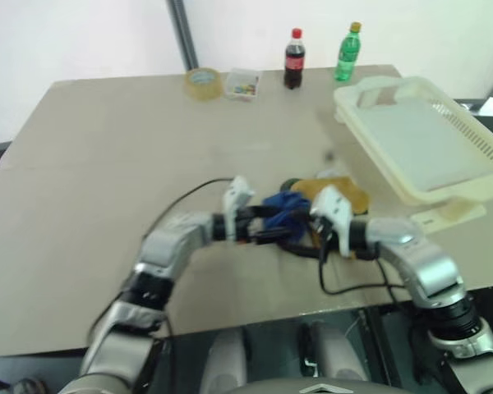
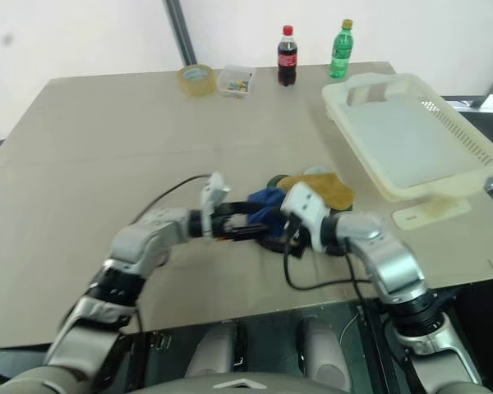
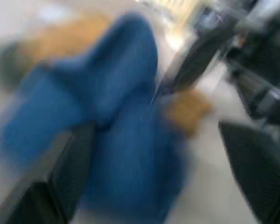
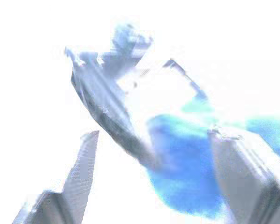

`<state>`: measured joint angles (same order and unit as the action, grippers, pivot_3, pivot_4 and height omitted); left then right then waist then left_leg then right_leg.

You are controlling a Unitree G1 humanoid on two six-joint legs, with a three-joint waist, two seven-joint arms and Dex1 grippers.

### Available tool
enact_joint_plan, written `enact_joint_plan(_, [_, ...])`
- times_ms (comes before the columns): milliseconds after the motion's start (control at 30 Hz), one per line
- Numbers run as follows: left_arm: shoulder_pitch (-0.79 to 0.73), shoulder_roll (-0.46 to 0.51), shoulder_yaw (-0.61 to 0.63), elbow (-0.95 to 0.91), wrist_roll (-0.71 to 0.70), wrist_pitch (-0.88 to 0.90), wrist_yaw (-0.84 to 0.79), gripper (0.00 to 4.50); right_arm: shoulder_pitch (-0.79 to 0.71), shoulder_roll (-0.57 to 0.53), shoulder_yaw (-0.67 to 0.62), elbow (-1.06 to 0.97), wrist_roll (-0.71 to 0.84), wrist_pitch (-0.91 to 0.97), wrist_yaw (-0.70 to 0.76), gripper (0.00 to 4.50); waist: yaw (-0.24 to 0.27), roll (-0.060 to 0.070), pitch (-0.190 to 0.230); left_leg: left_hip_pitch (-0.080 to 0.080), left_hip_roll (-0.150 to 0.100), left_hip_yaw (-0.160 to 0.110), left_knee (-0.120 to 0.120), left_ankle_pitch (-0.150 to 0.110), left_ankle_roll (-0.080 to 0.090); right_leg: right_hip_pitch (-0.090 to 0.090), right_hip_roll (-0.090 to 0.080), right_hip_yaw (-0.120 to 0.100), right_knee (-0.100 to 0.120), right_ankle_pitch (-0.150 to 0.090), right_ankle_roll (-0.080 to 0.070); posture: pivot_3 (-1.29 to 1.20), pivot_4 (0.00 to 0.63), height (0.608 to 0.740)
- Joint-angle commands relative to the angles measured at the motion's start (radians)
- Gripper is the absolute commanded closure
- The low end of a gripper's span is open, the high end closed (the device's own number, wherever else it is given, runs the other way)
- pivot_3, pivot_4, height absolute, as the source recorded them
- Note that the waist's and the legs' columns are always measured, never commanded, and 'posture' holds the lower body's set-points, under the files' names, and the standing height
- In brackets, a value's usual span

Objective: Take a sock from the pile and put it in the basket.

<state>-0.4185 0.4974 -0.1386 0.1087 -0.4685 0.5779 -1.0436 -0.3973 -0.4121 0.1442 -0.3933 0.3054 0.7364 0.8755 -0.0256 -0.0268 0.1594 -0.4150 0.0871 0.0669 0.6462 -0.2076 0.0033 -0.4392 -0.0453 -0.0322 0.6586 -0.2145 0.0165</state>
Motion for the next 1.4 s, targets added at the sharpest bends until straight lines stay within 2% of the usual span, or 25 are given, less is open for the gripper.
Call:
enact_joint_plan(33, [0.023,0.007,0.028,-0.022,0.001,-0.002,0.008,0.00,-0.033,-0.019,-0.004,-0.040,0.036,-0.011,0.001,0.69,0.013,0.000,0.000,0.000,0.000,0.000,0.000,0.000,0.000,0.000,0.000,0.000,0.000,0.000,0.000,0.00,0.150,0.740])
enact_joint_plan(167, [0.030,0.006,0.098,-0.038,-0.049,0.018,0.024,0.00,-0.024,-0.046,0.086,0.019,-0.040,-0.081,-0.018,0.69,0.017,-0.001,0.000,-0.003,-0.001,0.000,0.000,0.000,0.000,0.000,-0.002,-0.001,-0.003,0.000,0.000,0.00,0.150,0.740])
enact_joint_plan(333, [0.038,0.014,0.103,-0.057,-0.029,-0.049,0.005,0.00,-0.057,-0.008,0.051,0.066,-0.026,-0.062,-0.091,0.69,0.014,-0.001,0.000,-0.011,-0.002,0.002,0.001,0.000,0.000,-0.008,-0.002,0.002,-0.002,0.001,0.001,0.00,0.150,0.740])
enact_joint_plan(433, [0.016,-0.003,0.077,-0.061,-0.013,-0.094,-0.013,0.00,-0.051,-0.038,0.055,0.061,-0.016,-0.068,-0.067,0.69,0.018,-0.001,0.000,-0.013,-0.002,0.001,0.002,0.000,0.000,-0.009,-0.002,0.000,-0.002,0.002,0.004,0.00,0.150,0.740])
enact_joint_plan(567, [-0.034,-0.035,0.070,-0.091,-0.051,-0.069,-0.031,0.00,-0.021,-0.091,0.086,0.028,-0.021,-0.080,-0.033,0.69,0.028,-0.002,0.001,-0.015,-0.003,-0.001,0.004,0.000,0.000,-0.008,-0.002,-0.001,-0.003,0.000,0.001,0.00,0.150,0.740])
enact_joint_plan(767, [-0.081,-0.033,0.032,-0.089,-0.060,-0.037,-0.089,0.00,0.016,-0.102,0.015,-0.036,0.039,-0.059,-0.056,0.69,0.023,-0.003,0.001,-0.015,-0.003,-0.001,0.004,0.000,0.000,-0.008,-0.001,-0.001,-0.002,0.001,0.001,0.00,0.150,0.740])
enact_joint_plan(1067, [-0.152,-0.045,-0.055,-0.007,0.027,-0.078,-0.132,0.00,0.081,-0.140,-0.092,-0.113,0.075,-0.017,-0.143,0.69,0.027,-0.003,0.002,-0.015,-0.003,-0.002,0.005,0.000,0.000,-0.008,-0.001,-0.001,-0.002,0.002,0.003,0.00,0.150,0.740])
enact_joint_plan(1233, [-0.156,-0.051,-0.165,0.080,0.137,-0.130,-0.168,0.00,0.047,-0.110,-0.092,-0.114,0.104,0.052,-0.199,0.69,0.025,-0.003,0.002,-0.015,-0.003,-0.002,0.005,0.000,0.000,-0.008,-0.001,-0.001,-0.002,0.001,0.002,0.00,0.150,0.740])
enact_joint_plan(1400, [-0.123,-0.026,-0.150,0.080,0.150,-0.168,-0.193,0.00,-0.032,-0.033,-0.013,-0.010,0.086,0.092,-0.241,0.69,0.014,-0.003,0.001,-0.014,-0.003,-0.003,0.005,0.000,0.000,-0.008,-0.001,-0.001,0.000,0.001,0.002,0.00,0.150,0.740])
